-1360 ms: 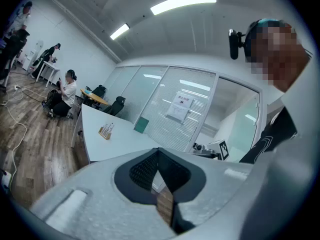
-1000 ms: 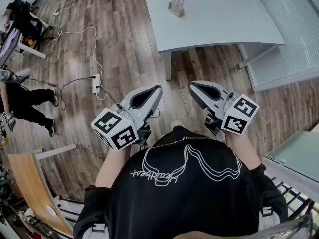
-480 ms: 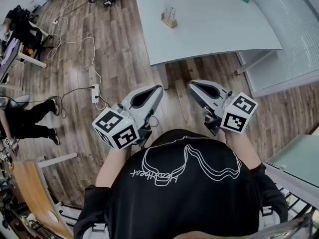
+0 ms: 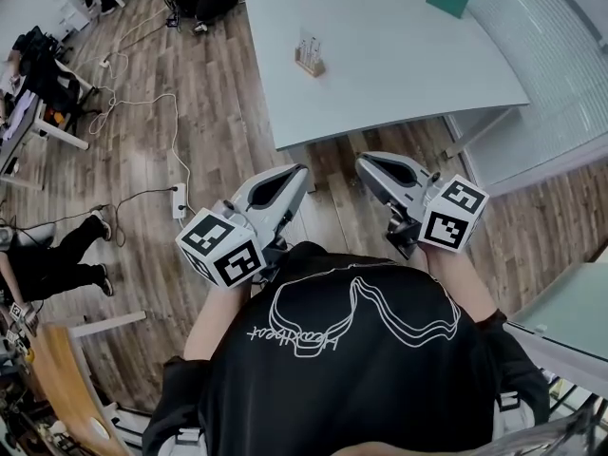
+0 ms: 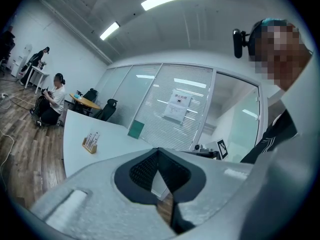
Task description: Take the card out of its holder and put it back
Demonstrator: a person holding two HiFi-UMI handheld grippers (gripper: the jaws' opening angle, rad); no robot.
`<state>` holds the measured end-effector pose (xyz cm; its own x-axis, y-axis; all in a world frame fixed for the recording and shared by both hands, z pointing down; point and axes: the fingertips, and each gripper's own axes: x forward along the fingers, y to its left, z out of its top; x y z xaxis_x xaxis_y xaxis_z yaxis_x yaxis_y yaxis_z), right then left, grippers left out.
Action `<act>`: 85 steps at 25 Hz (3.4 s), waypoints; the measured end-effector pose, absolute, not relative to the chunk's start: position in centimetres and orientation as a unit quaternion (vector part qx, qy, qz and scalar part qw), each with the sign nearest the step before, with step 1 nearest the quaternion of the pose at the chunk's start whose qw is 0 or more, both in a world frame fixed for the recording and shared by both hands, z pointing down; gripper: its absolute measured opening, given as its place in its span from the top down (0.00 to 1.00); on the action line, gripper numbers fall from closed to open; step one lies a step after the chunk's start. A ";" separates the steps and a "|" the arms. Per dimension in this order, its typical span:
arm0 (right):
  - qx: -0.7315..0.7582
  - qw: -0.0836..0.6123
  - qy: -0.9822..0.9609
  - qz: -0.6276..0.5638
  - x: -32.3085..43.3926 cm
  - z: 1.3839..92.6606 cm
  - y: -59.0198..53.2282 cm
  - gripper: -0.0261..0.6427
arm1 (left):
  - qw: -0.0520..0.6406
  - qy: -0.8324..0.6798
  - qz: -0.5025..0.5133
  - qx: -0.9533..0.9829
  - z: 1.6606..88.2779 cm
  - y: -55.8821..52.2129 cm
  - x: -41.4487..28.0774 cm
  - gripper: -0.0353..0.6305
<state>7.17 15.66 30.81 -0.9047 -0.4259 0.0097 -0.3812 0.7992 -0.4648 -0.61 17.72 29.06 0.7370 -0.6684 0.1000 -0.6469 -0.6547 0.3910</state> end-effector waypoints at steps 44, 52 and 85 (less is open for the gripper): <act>-0.312 0.011 0.909 -0.276 1.7 37.6 -18.3 0.94 | 0.297 -0.308 0.023 0.903 36.6 -16.8 -7.5 0.93; -0.332 -0.019 0.901 -0.277 1.2 40.7 -20.9 0.86 | 0.318 -0.319 0.032 0.892 38.7 -18.5 -8.9 0.93; -0.365 -0.124 0.892 -0.235 -3.5 51.5 -28.3 0.83 | 0.390 -0.375 0.027 0.841 45.5 -20.8 -15.0 0.93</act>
